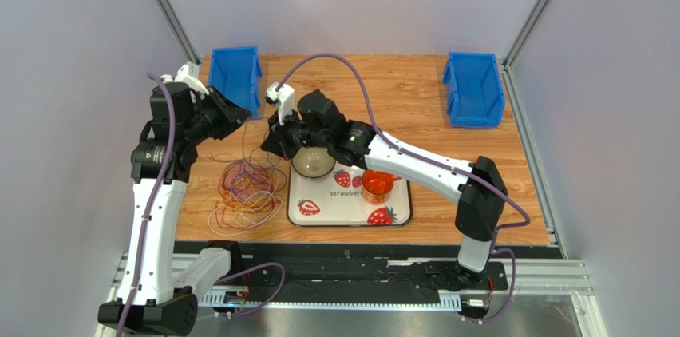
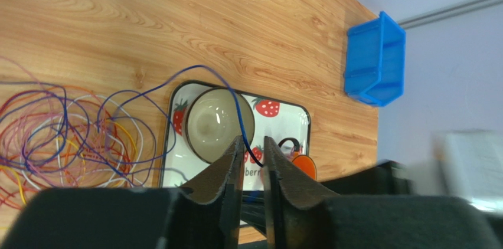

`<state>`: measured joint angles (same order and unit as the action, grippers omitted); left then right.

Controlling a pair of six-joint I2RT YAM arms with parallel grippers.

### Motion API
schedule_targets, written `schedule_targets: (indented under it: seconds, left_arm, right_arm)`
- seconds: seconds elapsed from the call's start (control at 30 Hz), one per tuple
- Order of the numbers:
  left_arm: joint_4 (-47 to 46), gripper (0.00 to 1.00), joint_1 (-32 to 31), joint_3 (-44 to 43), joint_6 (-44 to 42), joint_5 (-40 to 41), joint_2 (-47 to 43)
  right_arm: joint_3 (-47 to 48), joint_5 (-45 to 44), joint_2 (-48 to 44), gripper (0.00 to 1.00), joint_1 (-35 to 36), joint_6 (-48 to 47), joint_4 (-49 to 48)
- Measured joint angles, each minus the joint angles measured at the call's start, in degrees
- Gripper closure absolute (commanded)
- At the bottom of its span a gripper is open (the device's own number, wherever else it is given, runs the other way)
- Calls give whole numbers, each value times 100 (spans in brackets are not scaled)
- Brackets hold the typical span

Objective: Untangle the cables
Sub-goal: Pick up the cable from the cable.

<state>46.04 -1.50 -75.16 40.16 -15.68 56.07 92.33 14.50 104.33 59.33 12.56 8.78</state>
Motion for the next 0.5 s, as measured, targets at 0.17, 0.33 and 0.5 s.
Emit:
schedule_targets:
  seconds: [0.17,0.33,0.5]
  left_arm:
    - [37,27,11,581,-79,299,-420]
    - [-26,28,11,1703,-55,518,-979]
    - [-219,32,11,2743,-44,573,-1180]
  right_arm:
    - [1051,13,-337,100,55,-269,614]
    - [2280,103,-540,100,98,-509,870]
    - [2957,186,-608,100,103,-645,949]
